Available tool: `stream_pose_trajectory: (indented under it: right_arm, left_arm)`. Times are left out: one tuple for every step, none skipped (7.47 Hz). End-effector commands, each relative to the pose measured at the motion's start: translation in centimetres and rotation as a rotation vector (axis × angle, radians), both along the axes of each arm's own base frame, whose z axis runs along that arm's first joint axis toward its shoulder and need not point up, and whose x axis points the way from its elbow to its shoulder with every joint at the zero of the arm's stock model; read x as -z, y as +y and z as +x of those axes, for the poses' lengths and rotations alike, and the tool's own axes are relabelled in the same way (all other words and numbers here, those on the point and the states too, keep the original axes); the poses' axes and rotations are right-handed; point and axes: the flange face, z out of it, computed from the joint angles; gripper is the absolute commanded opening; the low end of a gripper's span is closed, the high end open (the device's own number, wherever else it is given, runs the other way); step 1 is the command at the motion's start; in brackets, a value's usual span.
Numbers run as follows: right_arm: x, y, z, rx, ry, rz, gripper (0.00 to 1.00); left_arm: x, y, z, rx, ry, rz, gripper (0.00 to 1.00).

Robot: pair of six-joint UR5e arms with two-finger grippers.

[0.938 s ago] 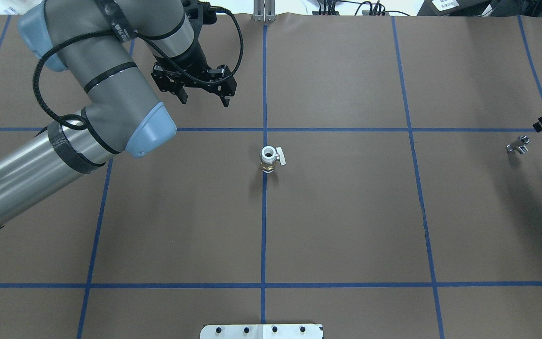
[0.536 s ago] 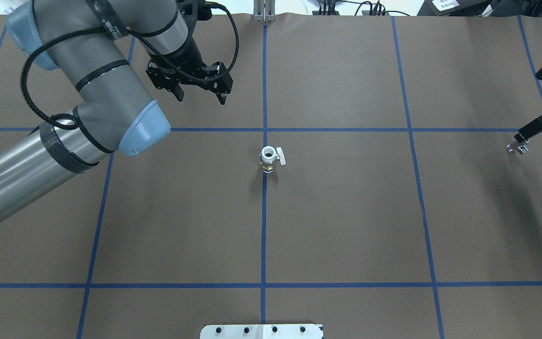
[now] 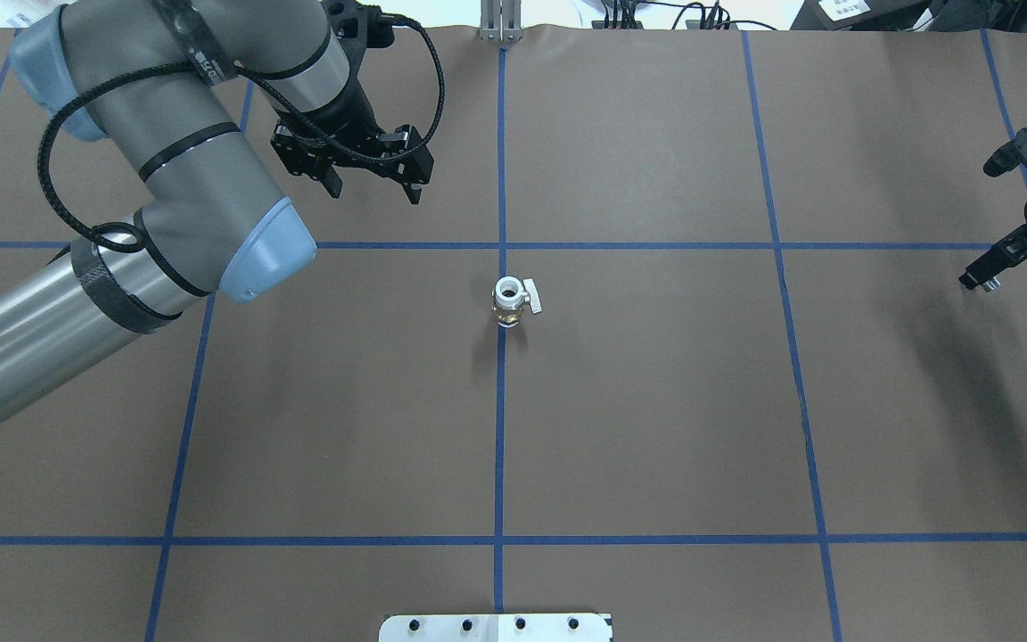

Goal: Assemble PPR valve and pipe with both arms
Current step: 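Lower the right gripper onto the chrome elbow fitting and close it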

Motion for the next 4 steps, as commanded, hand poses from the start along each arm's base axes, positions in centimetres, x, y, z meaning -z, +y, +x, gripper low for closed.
stream_pose_trajectory:
  right_arm:
    - [-0.89,0.00,-0.13,0.025,0.005,0.004,0.98]
    - [-1.05,0.01,-0.11,0.028,0.007,0.005,0.95]
    - [-1.29,-0.03,-0.12,0.037,0.010,0.011,0.92]
    - [-1.47,-0.02,-0.10,0.055,0.011,0.023,0.86]
  left_arm:
    - [-0.14,0.10,0.14,-0.002,-0.001,-0.002,1.00]
    - [-0.13,0.09,0.13,0.000,-0.001,0.000,1.00]
    - [-0.13,0.09,0.13,0.000,-0.001,0.000,1.00]
    - [-0.11,0.15,0.22,-0.002,0.000,0.001,1.00]
